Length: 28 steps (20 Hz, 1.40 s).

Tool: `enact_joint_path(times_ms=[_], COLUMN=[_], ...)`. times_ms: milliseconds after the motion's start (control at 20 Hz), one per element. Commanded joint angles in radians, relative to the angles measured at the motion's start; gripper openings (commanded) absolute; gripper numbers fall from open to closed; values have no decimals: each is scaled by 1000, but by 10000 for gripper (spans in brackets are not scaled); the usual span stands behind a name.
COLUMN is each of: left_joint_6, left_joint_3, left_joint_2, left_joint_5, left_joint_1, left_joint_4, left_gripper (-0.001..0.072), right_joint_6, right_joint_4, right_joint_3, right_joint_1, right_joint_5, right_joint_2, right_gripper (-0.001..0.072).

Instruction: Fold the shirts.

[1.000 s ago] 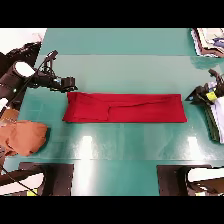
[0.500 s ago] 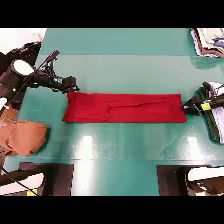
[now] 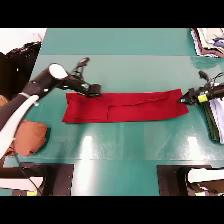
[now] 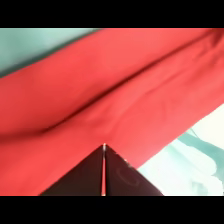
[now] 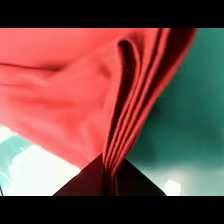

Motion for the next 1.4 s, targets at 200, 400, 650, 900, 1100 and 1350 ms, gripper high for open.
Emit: enact_joint_path(times_ms=[200, 400, 650, 900, 1100, 1350], left_joint_6=[-34, -58, -56, -56, -56, -54], left_joint_3=[299, 322, 322, 335, 336, 337], left_joint_2=[-325, -373, -377, -351, -212, 33], left_joint_5=[11, 17, -10, -52, -118, -226], left_joint_1=[-217, -249, -249, -217, -89, 163], left_joint_4=[-19, -20, -17, -5, 138, 320], left_gripper=[25, 26, 26, 25, 25, 26], right_joint_6=[134, 169, 169, 152, 143, 28], right_joint_4=[168, 167, 166, 166, 167, 274], right_joint_3=[179, 319, 385, 385, 384, 385], right_joint_1=[195, 348, 481, 565, 665, 895], right_joint_5=[46, 2, -76, -143, -217, -429], right_joint_2=[218, 228, 228, 228, 216, 91], right_gripper=[12, 13, 12, 12, 13, 14])
